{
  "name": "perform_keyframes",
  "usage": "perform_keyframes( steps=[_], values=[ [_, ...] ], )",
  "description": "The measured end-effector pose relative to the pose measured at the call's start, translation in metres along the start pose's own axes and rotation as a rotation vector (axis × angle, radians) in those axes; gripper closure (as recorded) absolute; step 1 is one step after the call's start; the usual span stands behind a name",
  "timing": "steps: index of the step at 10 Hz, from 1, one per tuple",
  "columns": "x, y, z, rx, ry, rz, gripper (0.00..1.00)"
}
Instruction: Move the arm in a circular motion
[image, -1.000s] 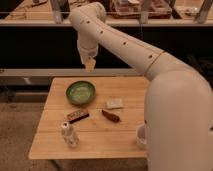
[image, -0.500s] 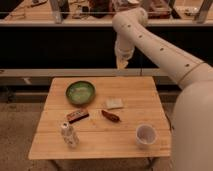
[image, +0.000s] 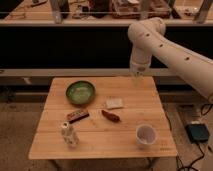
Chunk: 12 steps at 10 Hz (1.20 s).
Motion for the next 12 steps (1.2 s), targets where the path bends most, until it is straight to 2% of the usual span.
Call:
perform_keyframes(
  steps=[3,4,5,6,7,8,10,11,12],
  values=[
    [-0.002,0.0,0.002,-0.005,0.002,-0.003,1.0],
    [0.001,0.002,0.012,-0.023,0.001,0.01,1.0],
    [0.01,0.009,0.029,-0.058,-0.003,0.037,1.0],
    [0.025,0.022,0.048,-0.099,-0.009,0.078,1.0],
    [0.047,0.051,0.069,-0.146,-0.029,0.138,1.0],
    [0.059,0.072,0.076,-0.159,-0.049,0.173,1.0],
    [0.073,0.111,0.073,-0.149,-0.079,0.21,1.0],
    [0.065,0.141,0.067,-0.142,-0.088,0.188,1.0],
    [0.055,0.161,0.065,-0.148,-0.093,0.164,1.0]
  ],
)
